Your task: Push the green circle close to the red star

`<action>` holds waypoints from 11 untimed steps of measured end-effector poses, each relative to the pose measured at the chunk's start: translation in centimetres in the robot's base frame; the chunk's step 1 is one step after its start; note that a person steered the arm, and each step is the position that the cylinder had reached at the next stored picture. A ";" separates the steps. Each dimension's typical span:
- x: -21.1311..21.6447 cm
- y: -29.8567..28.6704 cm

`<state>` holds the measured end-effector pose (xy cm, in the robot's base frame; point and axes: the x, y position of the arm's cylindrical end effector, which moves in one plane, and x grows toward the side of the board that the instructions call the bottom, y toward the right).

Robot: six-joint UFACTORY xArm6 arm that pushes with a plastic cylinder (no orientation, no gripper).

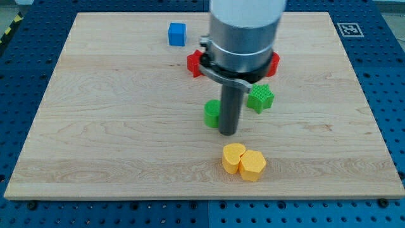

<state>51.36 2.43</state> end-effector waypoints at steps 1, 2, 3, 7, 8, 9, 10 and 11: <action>-1.2 -2.5; -2.8 -4.1; -5.2 -5.4; -4.4 -2.5; -6.9 -2.5; -7.0 -3.0; -7.6 -3.4; -7.8 -2.7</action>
